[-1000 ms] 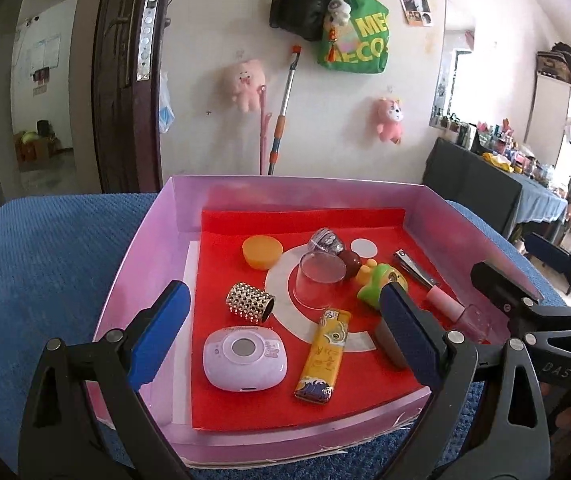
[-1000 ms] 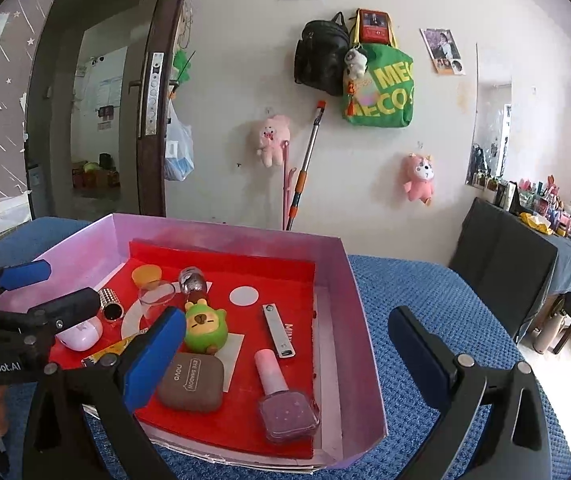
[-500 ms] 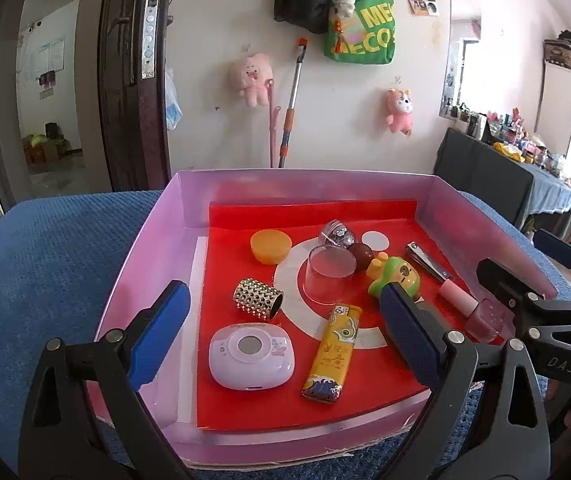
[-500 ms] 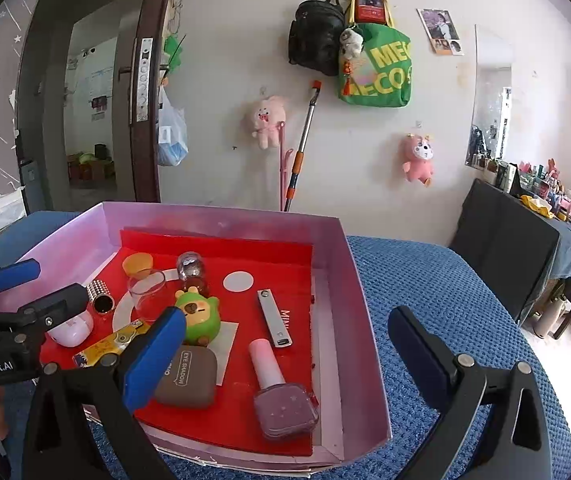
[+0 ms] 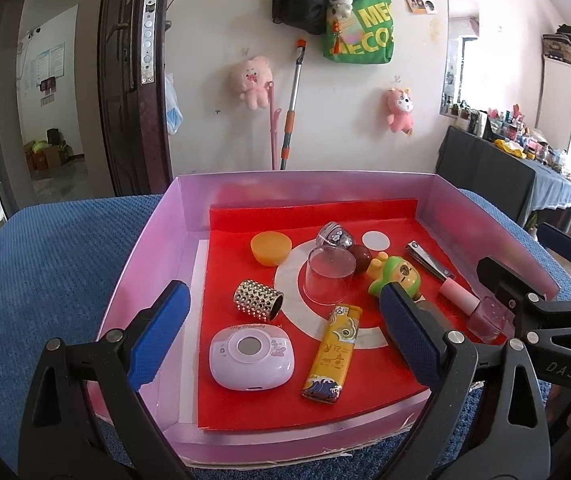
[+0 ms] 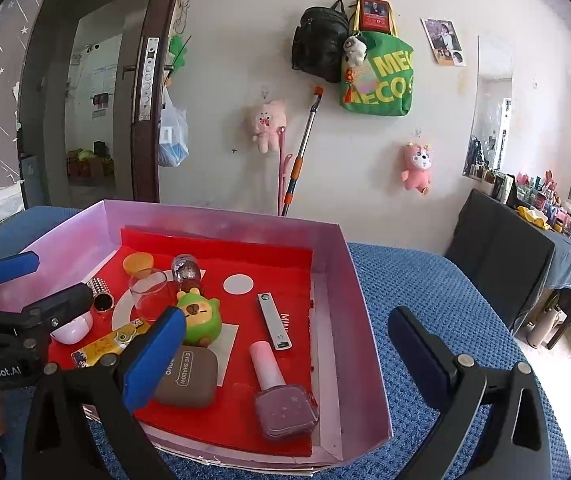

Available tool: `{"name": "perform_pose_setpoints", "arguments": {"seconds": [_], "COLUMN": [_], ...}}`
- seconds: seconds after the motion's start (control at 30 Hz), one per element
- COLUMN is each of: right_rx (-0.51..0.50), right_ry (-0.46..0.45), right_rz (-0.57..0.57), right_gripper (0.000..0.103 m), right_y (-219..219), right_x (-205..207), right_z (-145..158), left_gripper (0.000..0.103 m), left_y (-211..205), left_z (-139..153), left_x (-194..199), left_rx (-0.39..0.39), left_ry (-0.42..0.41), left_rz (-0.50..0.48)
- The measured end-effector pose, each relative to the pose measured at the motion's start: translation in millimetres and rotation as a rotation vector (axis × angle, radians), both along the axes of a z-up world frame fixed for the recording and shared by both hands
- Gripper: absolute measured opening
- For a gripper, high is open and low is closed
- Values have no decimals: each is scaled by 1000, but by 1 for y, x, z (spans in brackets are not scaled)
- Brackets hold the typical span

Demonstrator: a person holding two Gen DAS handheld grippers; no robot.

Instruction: Organize rigid objects

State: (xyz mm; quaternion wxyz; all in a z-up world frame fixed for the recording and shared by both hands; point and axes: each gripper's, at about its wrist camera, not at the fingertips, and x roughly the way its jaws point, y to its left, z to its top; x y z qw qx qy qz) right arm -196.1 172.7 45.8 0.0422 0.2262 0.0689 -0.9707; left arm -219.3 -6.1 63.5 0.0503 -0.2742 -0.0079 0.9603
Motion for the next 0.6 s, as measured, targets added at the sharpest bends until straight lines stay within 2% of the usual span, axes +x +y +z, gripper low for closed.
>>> {"name": "perform_pose_setpoints", "arguments": {"seconds": [0.6], "right_rx": [-3], "right_ry": [4], "right_rz": [-12], "right_gripper": [103], "right_y": [1], "right_x": [0], "right_z": [1], "left_gripper": [97], "left_y": [-1], "left_z": [0], "left_x": [-1], "left_rx": [4], "left_ry": [-3], "left_rz": [0]}}
